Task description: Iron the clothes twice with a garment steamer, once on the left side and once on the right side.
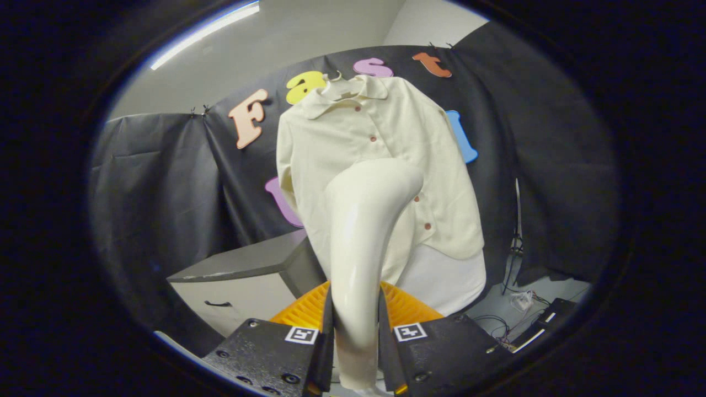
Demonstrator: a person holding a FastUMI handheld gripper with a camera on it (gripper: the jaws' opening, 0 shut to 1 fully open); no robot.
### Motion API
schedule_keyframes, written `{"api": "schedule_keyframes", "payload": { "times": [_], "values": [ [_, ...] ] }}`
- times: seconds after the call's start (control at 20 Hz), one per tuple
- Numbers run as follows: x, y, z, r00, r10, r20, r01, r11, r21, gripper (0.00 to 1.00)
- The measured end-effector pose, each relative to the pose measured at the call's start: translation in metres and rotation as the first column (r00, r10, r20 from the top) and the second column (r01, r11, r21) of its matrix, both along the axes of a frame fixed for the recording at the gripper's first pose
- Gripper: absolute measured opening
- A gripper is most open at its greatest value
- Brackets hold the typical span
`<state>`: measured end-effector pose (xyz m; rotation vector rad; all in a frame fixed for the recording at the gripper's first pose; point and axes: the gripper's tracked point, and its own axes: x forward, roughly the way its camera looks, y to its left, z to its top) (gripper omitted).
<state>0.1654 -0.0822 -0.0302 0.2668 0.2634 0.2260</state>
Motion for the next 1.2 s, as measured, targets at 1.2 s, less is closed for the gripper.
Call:
{"api": "schedule_keyframes", "payload": {
  "times": [1.2],
  "values": [
    [-0.114,0.166,0.062,0.961,0.012,0.278,0.045,0.979,-0.2,0.35]
  ]
}}
